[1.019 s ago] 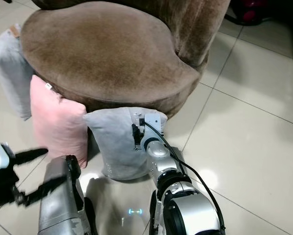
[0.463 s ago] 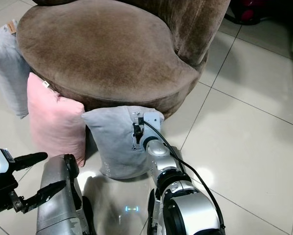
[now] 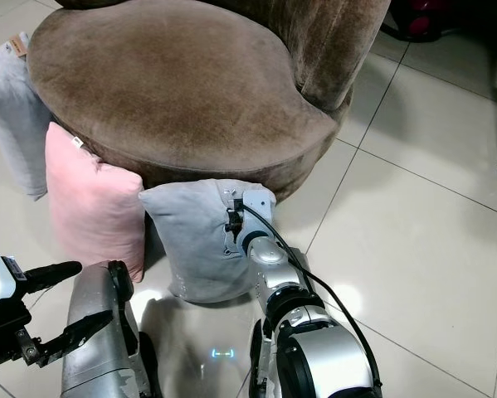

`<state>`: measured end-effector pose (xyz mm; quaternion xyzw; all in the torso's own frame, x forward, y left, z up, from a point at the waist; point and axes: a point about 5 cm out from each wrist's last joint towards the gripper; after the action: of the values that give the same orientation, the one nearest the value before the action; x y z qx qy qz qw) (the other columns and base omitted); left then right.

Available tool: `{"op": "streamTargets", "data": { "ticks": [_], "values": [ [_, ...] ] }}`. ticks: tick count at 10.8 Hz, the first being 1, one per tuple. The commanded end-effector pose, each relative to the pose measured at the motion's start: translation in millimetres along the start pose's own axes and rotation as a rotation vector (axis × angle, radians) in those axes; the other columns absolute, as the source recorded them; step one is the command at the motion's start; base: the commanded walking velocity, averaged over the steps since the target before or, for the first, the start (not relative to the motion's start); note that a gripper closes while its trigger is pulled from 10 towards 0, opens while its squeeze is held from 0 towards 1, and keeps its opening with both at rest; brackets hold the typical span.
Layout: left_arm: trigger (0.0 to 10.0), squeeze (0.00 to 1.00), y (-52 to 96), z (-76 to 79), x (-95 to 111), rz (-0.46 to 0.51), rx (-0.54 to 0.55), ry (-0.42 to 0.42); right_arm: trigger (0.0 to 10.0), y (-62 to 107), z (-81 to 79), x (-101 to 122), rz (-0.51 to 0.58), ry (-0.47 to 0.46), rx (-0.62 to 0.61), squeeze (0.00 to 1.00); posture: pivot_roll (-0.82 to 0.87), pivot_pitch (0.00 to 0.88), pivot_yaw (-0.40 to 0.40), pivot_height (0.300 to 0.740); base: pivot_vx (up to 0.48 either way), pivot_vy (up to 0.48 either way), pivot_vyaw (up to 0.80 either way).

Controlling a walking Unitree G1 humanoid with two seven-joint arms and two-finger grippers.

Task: Move the pillow to the sofa from floor

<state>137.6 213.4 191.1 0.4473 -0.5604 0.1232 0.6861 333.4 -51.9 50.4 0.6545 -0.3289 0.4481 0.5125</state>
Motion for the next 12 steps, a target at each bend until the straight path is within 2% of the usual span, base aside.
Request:
{"op": "streamTargets", "data": {
  "ticks": [1,7,9,12],
  "values": [
    [10.0,0.00,2.6,3.3,2,0.012,0.004,-0.014,0.0,1.2,-49.2,-6,-0.049,-0.040,0.120,0.00,0.02,0.260,-0.063,0.456,0.000,0.000,0.00],
    [10.0,0.00,5.0,1.3,-4,0.009,0.069,-0.011,0.0,5.0,-60.5,-12,-0.035,-0.022,0.222,0.00,0.05,0.217,-0.090,0.456,0.000,0.000,0.00],
    [10.0,0.00,8.4,0.6,-8,0.020,0.159,0.004,0.0,10.0,-67.3,-20,-0.027,-0.024,0.310,0.00,0.07,0.158,-0.112,0.456,0.000,0.000,0.00],
    [10.0,0.00,13.5,-1.9,-16,0.046,0.298,0.047,0.0,18.6,-80.3,-14,0.072,-0.071,0.489,0.00,0.07,0.069,-0.134,0.456,0.000,0.000,0.00]
  ]
}}
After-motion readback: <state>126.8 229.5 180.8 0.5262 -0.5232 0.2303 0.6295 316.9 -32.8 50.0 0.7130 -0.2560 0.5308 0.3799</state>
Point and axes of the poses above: a point about 5 cm out from each wrist's last joint towards the gripper, its own y axis pointing back from the gripper into the wrist, its own x axis along the axis of the wrist's last joint, z = x × y, and after that the axes turned 5 degrees about y, right-handed
